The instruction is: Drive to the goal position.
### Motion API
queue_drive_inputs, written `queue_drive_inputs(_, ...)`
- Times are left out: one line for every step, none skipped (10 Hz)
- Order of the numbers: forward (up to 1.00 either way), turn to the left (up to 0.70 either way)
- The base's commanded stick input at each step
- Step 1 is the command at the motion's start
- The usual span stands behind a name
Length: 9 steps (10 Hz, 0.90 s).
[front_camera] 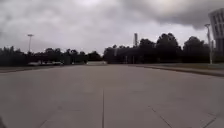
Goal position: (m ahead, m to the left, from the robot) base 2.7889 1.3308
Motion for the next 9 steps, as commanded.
queue_drive_inputs(1.0,-0.05)
queue_drive_inputs(1.0,-0.04)
queue_drive_inputs(1.0,-0.04)
queue_drive_inputs(1.0,-0.04)
queue_drive_inputs(1.0,-0.04)
queue_drive_inputs(1.0,-0.04)
queue_drive_inputs(1.0,-0.04)
queue_drive_inputs(1.0,-0.04)
queue_drive_inputs(1.0,-0.04)
